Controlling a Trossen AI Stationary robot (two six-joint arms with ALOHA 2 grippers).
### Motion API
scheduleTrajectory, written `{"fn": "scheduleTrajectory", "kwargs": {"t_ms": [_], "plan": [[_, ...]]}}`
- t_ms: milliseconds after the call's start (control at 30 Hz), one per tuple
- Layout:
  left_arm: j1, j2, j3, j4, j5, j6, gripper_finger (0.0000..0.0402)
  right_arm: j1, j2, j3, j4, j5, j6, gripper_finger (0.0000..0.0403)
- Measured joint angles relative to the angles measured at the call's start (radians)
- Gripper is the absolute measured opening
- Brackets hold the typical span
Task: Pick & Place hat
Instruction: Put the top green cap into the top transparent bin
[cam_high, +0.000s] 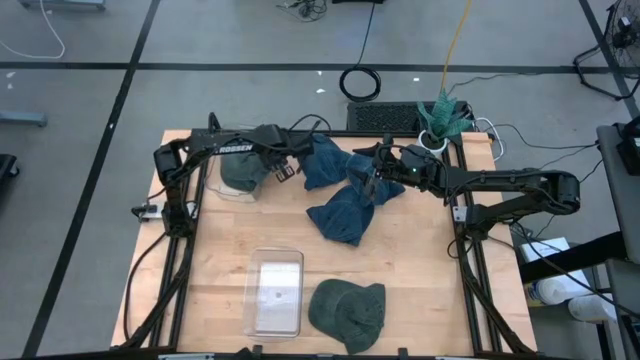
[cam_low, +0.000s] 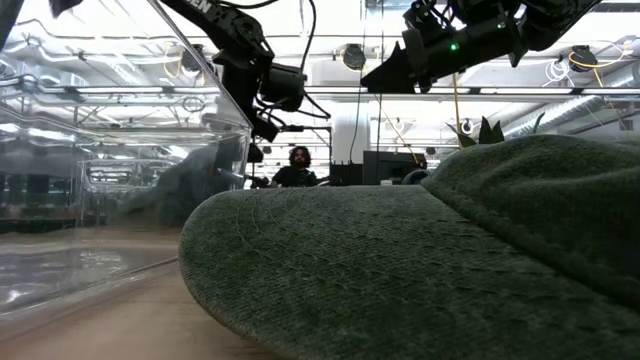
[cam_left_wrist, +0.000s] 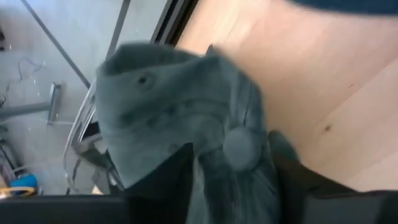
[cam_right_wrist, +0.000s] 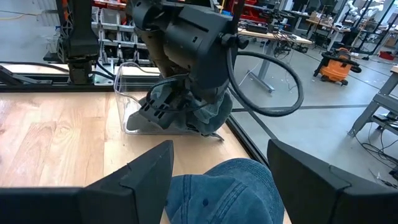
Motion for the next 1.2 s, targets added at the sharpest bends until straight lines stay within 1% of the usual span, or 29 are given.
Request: {"fn": "scheduleTrajectory", "kwargs": {"t_ms": [67,133,167,200,367,467,600,700,800,933,1033,1200], "plan": [[0.005,0.000,0.000,-0.032,0.011,-0.016,0.0100,0.000,0.000,0.000,0.000,0.000,0.000,0.0247],[0.008,-0.003,0.000,-0.057,0.011,-0.021,0.0036,0.000,0.000,0.000,0.000,0.000,0.000,0.0247],[0.008,-0.008,0.000,-0.061,0.009,-0.026,0.0019,0.000,0.000,0.000,0.000,0.000,0.000,0.0247],[0.007,-0.017,0.000,-0.062,0.002,-0.029,0.0015,0.000,0.000,0.000,0.000,0.000,0.000,0.0247],[-0.015,-0.109,0.011,-0.081,-0.035,-0.054,0.0006,0.000,0.000,0.000,0.000,0.000,0.000,0.0247],[-0.026,-0.186,0.016,-0.107,-0.085,-0.095,0.0007,0.000,0.000,0.000,0.000,0.000,0.002,0.0247],[-0.025,-0.268,0.017,-0.220,-0.152,-0.204,0.0005,0.000,0.000,0.000,0.000,0.000,0.002,0.0247],[-0.017,-0.298,0.017,-0.324,-0.159,-0.306,0.0005,0.000,0.000,0.000,0.000,0.000,0.002,0.0247],[-0.010,-0.302,0.015,-0.390,-0.161,-0.385,0.0005,0.000,0.000,0.000,0.000,0.000,0.002,0.0247],[-0.010,-0.288,-0.006,-0.395,-0.167,-0.420,0.0004,0.000,0.000,0.000,0.001,0.000,0.002,0.0247],[-0.003,-0.264,-0.026,-0.393,-0.161,-0.419,0.0005,0.000,0.000,0.000,0.001,0.000,0.005,0.0247],[0.017,-0.206,-0.083,-0.348,-0.103,-0.359,0.0003,0.000,0.000,0.000,0.001,0.000,0.009,0.0247]]}}
